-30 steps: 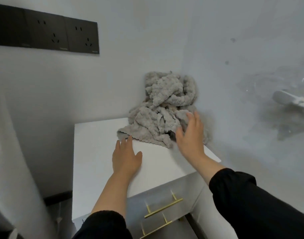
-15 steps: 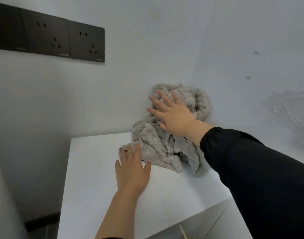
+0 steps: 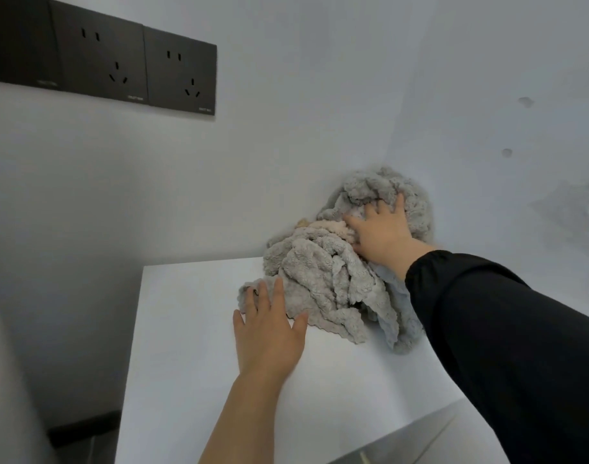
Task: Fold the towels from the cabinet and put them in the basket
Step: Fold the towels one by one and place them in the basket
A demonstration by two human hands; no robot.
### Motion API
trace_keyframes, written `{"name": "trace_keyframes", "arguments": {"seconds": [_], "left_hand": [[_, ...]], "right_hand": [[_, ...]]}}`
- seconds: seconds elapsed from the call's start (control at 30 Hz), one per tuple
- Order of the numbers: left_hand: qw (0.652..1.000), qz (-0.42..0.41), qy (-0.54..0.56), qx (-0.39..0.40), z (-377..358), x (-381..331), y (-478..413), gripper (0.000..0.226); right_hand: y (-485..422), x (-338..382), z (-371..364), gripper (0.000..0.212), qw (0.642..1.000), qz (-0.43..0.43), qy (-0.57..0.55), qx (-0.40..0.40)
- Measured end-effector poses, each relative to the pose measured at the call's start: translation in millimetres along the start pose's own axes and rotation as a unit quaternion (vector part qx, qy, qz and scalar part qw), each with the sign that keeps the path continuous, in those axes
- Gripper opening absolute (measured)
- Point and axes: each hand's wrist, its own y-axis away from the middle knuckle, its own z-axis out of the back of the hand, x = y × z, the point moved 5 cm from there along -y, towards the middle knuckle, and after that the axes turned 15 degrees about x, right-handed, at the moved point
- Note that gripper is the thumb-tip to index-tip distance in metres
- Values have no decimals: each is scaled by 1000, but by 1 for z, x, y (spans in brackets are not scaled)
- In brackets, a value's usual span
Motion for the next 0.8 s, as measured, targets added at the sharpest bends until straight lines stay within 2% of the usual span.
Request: {"name": "trace_keyframes", "arguments": {"seconds": [0.1, 0.17, 0.27, 0.33, 0.37, 0.4, 0.47, 0.5, 0.53, 0.6, 0.67, 0.73, 0.8], "left_hand": [[1000, -6, 13, 0, 1, 1, 1, 68], [1000, -7, 15, 5, 0, 1, 1, 68], [1000, -13, 21, 10, 1, 0, 1, 68], [999, -20, 29, 22, 1, 2, 0, 69], [999, -24, 35, 25, 2, 2, 0, 70], [998, -27, 42, 27, 2, 3, 1, 71], [997, -33, 57, 27, 4, 3, 2, 72], [997, -36, 65, 27, 5, 3, 3, 72], [996, -40, 78, 29, 6, 2, 4, 73], [992, -45, 119, 28, 10, -1, 6, 76], [986, -60, 152, 7, 21, -7, 8, 78], [981, -81, 176, -20, 32, -16, 13, 77], [972, -101, 203, -56, 46, -23, 19, 78]], "right_hand": [[6, 4, 11, 35, 993, 8, -71, -90], [9, 5, 15, 29, 978, 12, -171, -117], [13, -2, 30, 24, 922, -1, -355, -155], [21, -12, 45, 25, 879, -30, -433, -198], [26, -19, 54, 20, 865, -46, -446, -225], [29, -24, 63, 15, 868, -53, -434, -235], [35, -22, 80, 16, 927, -43, -326, -183], [36, -19, 83, 16, 947, -30, -275, -162], [39, -19, 86, 18, 953, -18, -249, -171], [48, -23, 94, 20, 937, -19, -277, -212], [59, -25, 97, 24, 918, -19, -344, -197], [69, -25, 100, 33, 901, -14, -375, -216], [80, -24, 98, 29, 856, 16, -457, -240]]}}
